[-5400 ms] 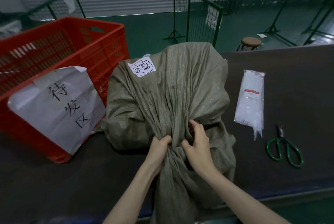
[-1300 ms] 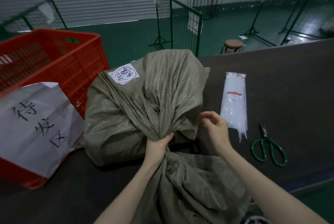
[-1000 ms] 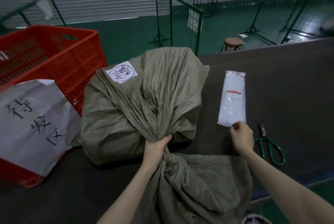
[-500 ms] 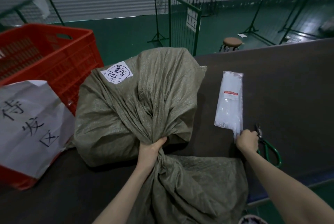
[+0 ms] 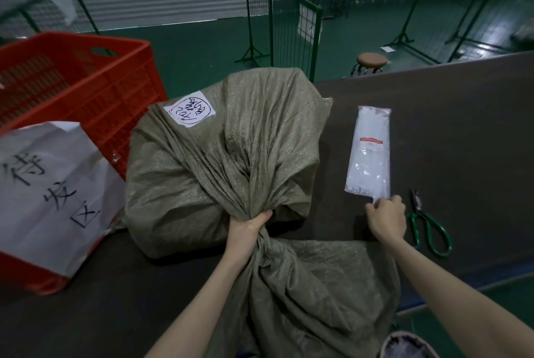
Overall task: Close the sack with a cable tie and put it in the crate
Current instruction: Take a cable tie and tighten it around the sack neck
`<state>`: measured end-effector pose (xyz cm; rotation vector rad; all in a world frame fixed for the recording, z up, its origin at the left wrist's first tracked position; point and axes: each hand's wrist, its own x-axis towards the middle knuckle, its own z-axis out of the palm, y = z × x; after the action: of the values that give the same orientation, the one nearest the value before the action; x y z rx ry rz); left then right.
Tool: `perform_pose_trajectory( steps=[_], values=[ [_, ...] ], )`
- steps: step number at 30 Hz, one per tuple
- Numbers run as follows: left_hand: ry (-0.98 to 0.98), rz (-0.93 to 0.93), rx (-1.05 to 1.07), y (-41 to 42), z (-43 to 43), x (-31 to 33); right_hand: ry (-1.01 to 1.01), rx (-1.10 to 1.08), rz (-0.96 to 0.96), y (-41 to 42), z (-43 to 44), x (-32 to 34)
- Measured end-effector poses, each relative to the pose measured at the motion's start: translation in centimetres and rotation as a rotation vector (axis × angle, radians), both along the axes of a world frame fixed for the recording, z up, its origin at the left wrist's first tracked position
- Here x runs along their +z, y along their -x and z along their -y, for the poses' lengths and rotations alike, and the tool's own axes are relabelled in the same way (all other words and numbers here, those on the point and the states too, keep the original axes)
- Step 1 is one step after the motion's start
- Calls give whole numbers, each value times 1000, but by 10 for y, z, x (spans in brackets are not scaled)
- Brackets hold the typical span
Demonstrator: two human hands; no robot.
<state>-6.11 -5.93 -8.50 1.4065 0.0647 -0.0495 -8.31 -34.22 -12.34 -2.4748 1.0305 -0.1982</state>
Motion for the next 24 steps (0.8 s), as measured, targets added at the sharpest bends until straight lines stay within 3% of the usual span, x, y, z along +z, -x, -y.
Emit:
perform_pose_trajectory(
  steps=[9,12,24],
  values=[
    [1,-3,-17,3,-3,3,-205,287,374,1,-30,27],
    [0,8,-18,4,-3,6,-360,369,417,2,-55,40],
    [16,-30,-87,7,-8,11,-454,770,535,11,-118,76]
  ],
)
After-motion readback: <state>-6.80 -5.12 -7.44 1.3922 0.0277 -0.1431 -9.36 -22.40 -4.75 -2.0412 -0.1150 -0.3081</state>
